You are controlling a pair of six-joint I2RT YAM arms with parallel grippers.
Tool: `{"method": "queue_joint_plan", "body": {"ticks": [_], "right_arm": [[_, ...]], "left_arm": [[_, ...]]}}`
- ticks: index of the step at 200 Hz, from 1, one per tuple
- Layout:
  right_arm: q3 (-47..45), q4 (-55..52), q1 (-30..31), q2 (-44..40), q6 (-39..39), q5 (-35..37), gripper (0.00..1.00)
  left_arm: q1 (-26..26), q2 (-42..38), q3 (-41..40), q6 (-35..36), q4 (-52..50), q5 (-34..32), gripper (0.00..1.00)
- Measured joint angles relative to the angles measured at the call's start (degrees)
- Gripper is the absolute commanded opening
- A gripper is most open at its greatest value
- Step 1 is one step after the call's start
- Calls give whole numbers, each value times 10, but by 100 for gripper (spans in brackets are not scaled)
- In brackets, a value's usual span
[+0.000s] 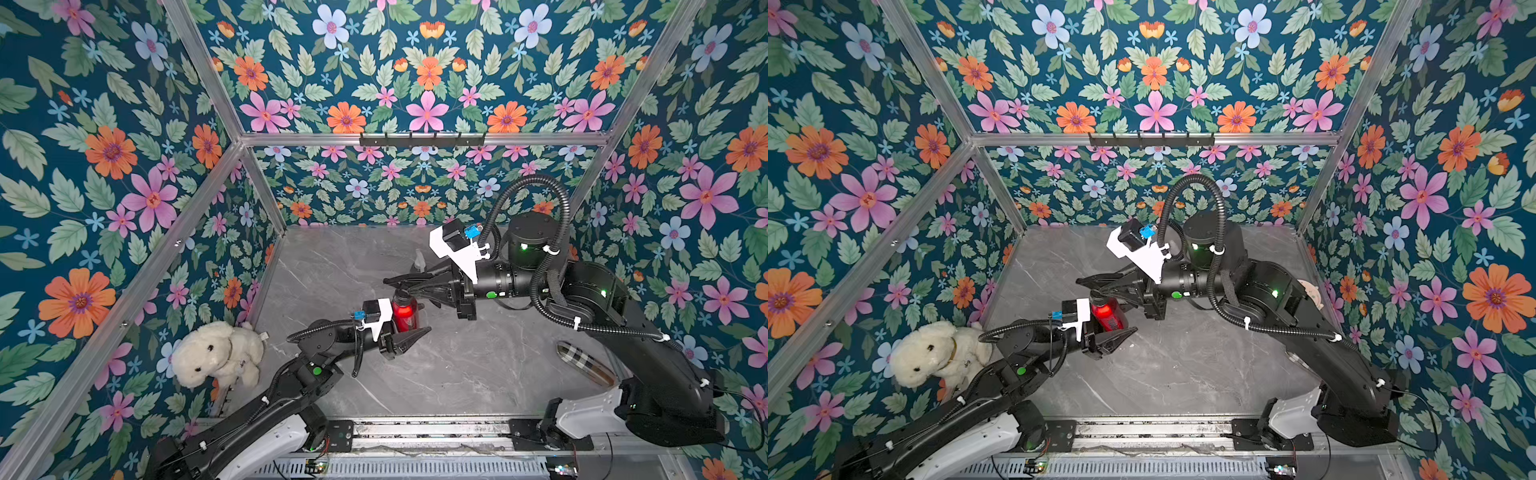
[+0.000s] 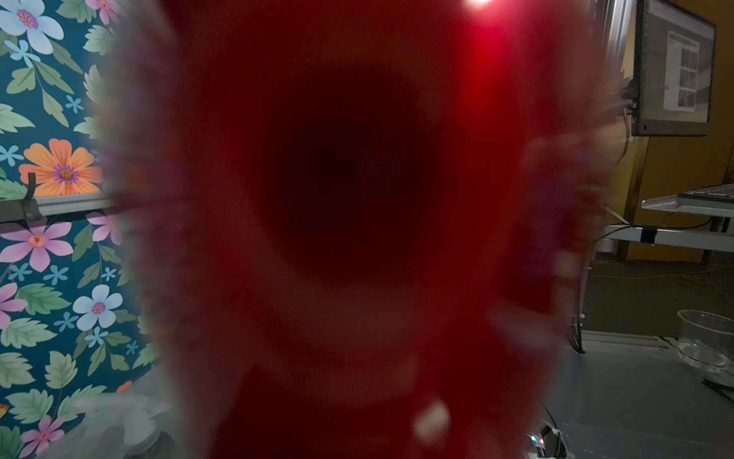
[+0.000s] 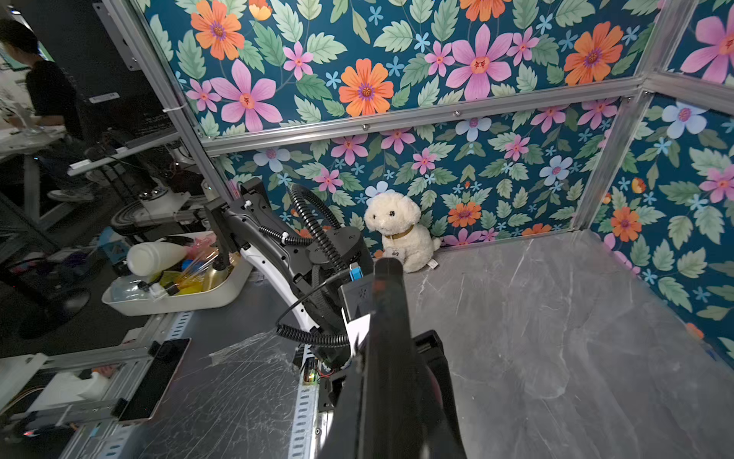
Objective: Attach spray nozzles to spray bottles
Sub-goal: Screw the spray nozzle on the spray bottle.
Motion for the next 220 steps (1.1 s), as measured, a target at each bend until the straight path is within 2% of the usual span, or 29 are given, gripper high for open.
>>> {"method": "queue_joint_plan", "body": {"ticks": [75, 115, 163, 220], "right_arm": [[125, -123, 12, 54, -33, 85, 0], [203, -198, 12, 94, -37, 108, 0], [174, -194, 14, 85, -26, 121, 0], [96, -126, 37, 61, 18, 180, 0]], "left_arm": [[0, -10, 19, 28, -69, -37, 0], [1, -4, 24, 47, -87, -51, 0], [0, -7, 15, 51, -93, -64, 0], [1, -21, 0, 51, -101, -110, 0]]}}
